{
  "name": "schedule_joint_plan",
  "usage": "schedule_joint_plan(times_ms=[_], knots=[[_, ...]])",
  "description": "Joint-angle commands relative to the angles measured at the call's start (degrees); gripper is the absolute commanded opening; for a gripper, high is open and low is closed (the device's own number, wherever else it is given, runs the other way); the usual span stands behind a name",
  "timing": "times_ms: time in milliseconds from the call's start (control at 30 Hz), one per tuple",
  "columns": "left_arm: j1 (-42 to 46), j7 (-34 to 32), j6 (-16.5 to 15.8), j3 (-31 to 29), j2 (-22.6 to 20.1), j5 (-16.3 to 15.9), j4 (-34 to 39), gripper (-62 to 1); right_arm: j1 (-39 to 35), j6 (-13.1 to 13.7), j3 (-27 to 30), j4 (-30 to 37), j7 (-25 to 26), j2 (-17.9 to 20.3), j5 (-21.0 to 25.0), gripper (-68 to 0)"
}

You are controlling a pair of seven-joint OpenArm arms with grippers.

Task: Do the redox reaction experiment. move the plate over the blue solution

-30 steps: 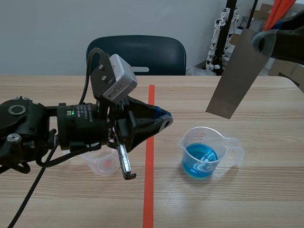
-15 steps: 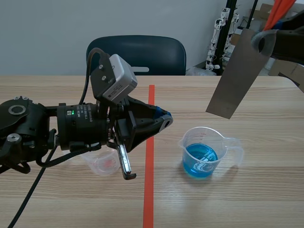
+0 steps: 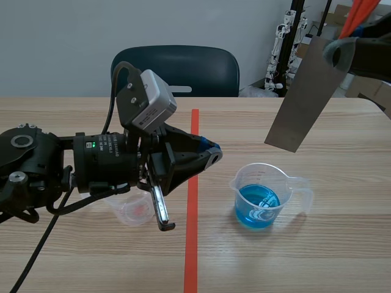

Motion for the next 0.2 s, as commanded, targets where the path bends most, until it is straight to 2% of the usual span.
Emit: schedule_joint_plan(times_ms=[0, 167], knots=[[0.0, -0.8, 0.1, 0.0, 0.3, -0.8, 0.4, -58.2, 0.9, 0.5, 0.5, 0.2, 1.3, 0.3, 0.8, -66.9], [0.0, -0.8, 0.1, 0.0, 0.3, -0.8, 0.4, -58.2, 0.9, 0.5, 0.5, 0.2, 1.3, 0.3, 0.8, -66.9]])
